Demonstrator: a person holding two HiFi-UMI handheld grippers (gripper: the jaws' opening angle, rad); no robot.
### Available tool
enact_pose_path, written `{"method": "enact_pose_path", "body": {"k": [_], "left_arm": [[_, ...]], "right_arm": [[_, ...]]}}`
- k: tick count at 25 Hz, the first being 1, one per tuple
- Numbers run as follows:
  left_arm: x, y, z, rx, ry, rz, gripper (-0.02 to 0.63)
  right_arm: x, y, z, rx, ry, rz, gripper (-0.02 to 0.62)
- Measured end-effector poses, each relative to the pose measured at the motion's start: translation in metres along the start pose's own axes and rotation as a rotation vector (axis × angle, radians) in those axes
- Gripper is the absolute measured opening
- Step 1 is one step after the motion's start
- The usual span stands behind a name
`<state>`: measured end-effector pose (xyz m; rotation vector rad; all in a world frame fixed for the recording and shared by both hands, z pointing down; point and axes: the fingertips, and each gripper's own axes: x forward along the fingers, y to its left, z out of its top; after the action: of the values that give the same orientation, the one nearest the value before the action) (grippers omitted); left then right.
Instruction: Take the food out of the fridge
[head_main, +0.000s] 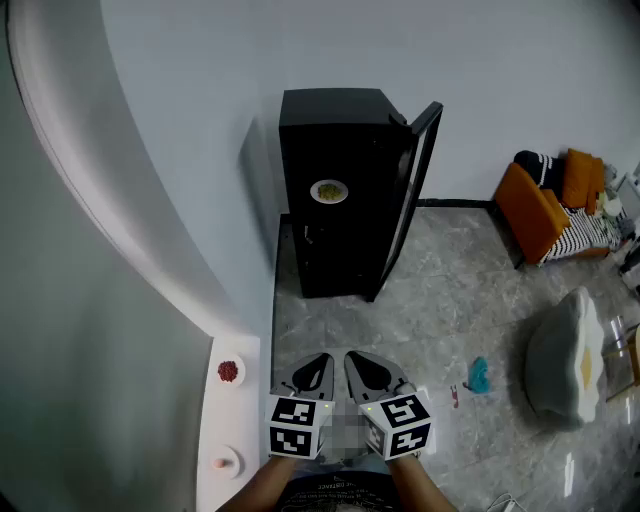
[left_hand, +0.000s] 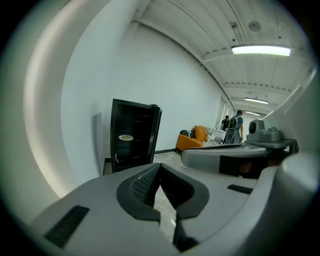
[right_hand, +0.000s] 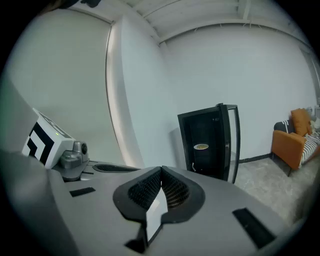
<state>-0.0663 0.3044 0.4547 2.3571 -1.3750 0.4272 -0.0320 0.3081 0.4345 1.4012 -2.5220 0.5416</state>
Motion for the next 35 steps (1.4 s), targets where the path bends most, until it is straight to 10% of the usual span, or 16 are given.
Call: {"method": "enact_pose_path", "body": {"k": [15, 35], "left_arm": [[0.007, 0.021, 0.011, 0.007, -0.01, 0.005, 0.014], [0.138, 0.035, 0.073, 0.029, 0.018, 0.006, 0.014]], "right_arm": [[0.028, 0.004, 0.006, -0.011, -0.003, 0.005, 0.021], [0.109, -0.105, 0.05, 0.018, 0.013, 0.022, 0.021]]}}
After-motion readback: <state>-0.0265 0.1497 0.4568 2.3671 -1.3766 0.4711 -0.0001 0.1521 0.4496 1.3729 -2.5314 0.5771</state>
